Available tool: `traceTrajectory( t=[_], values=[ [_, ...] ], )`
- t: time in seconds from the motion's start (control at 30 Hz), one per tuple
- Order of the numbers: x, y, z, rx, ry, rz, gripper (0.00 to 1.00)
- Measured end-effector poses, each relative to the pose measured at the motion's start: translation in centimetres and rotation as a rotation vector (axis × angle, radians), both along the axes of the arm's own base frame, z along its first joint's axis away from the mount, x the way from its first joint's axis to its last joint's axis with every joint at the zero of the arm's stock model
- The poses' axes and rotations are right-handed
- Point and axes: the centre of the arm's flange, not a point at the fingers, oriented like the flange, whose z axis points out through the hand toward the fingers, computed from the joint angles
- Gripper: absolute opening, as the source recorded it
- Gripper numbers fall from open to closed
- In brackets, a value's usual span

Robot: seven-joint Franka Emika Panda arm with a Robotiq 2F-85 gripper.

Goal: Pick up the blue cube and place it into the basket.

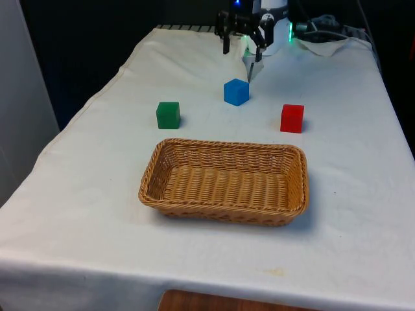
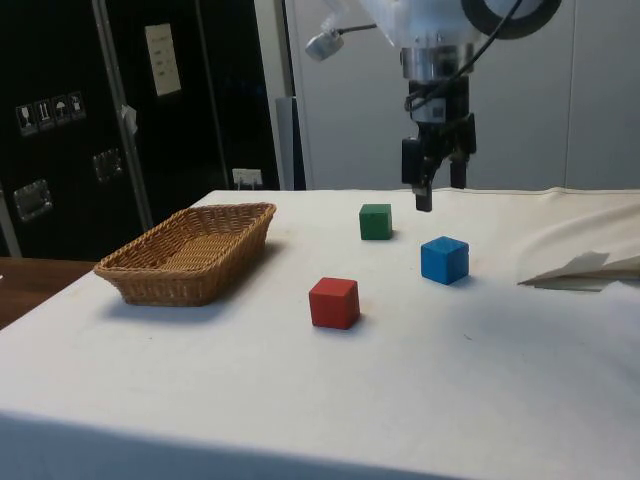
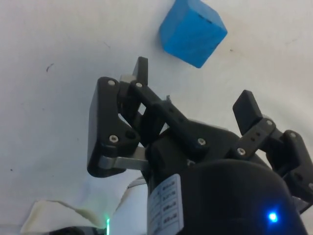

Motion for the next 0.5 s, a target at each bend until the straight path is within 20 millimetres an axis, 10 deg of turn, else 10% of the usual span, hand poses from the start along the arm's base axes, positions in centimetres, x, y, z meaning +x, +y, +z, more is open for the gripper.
traceTrajectory(
  t=[0.5],
  values=[
    [0.5,-0.1,-2.8,0.0,0.018,-0.056,1.0]
  ],
)
